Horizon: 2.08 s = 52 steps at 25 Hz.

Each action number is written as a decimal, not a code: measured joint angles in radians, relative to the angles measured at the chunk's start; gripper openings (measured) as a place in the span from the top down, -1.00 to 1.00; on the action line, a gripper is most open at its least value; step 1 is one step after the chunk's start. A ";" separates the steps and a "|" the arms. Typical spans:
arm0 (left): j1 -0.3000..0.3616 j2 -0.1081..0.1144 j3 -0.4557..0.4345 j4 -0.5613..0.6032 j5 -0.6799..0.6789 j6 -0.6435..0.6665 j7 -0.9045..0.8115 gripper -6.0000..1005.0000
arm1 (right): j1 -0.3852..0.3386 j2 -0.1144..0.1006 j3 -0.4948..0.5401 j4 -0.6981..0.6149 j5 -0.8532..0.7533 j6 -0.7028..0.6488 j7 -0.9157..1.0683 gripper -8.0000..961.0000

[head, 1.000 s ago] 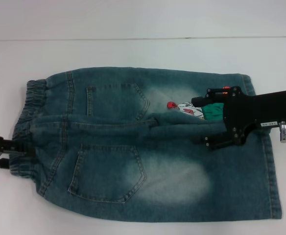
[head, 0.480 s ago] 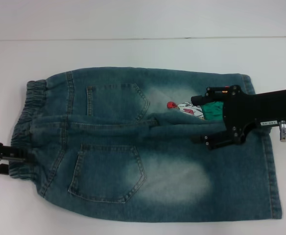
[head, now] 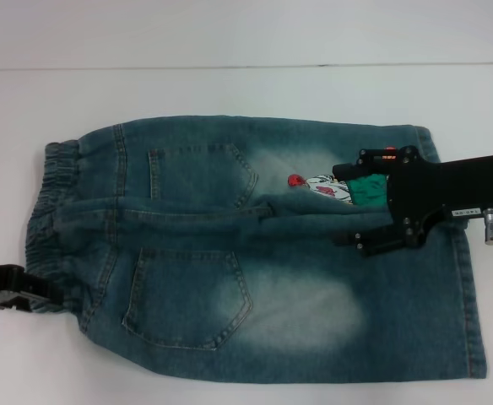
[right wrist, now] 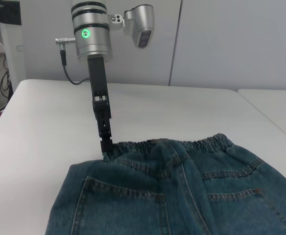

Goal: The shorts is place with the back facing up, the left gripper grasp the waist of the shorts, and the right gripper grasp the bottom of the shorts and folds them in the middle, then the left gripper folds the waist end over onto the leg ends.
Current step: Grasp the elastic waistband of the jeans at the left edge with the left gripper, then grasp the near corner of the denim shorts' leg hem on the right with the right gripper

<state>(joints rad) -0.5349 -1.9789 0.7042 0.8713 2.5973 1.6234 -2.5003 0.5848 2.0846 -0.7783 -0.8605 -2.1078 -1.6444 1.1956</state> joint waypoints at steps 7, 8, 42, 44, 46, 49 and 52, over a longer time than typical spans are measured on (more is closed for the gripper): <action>0.000 0.002 -0.007 0.014 0.000 0.000 0.000 0.06 | -0.003 0.000 0.006 0.000 0.000 0.000 -0.003 -0.87; 0.000 0.003 -0.007 0.015 0.000 0.000 -0.001 0.11 | -0.003 0.000 0.007 0.000 0.000 0.000 -0.003 -0.87; -0.051 0.019 -0.152 0.096 -0.014 0.003 -0.006 0.92 | 0.082 -0.113 -0.009 -0.171 -0.230 -0.234 0.404 -0.84; -0.052 0.019 -0.152 0.096 -0.014 -0.003 -0.006 0.91 | 0.082 -0.116 -0.010 -0.162 -0.280 -0.259 0.365 -0.83; -0.053 0.019 -0.152 0.097 -0.014 -0.008 -0.007 0.91 | 0.082 -0.117 -0.010 -0.152 -0.332 -0.267 0.345 -0.84; -0.055 0.020 -0.152 0.097 -0.014 -0.018 -0.008 0.91 | 0.085 -0.118 -0.010 -0.134 -0.392 -0.268 0.338 -0.84; -0.059 0.018 -0.151 0.097 -0.014 -0.021 -0.009 0.91 | 0.094 -0.118 -0.015 -0.108 -0.447 -0.270 0.341 -0.84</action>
<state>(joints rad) -0.5944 -1.9604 0.5531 0.9680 2.5832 1.6020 -2.5092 0.6784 1.9669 -0.7936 -0.9689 -2.5553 -1.9140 1.5367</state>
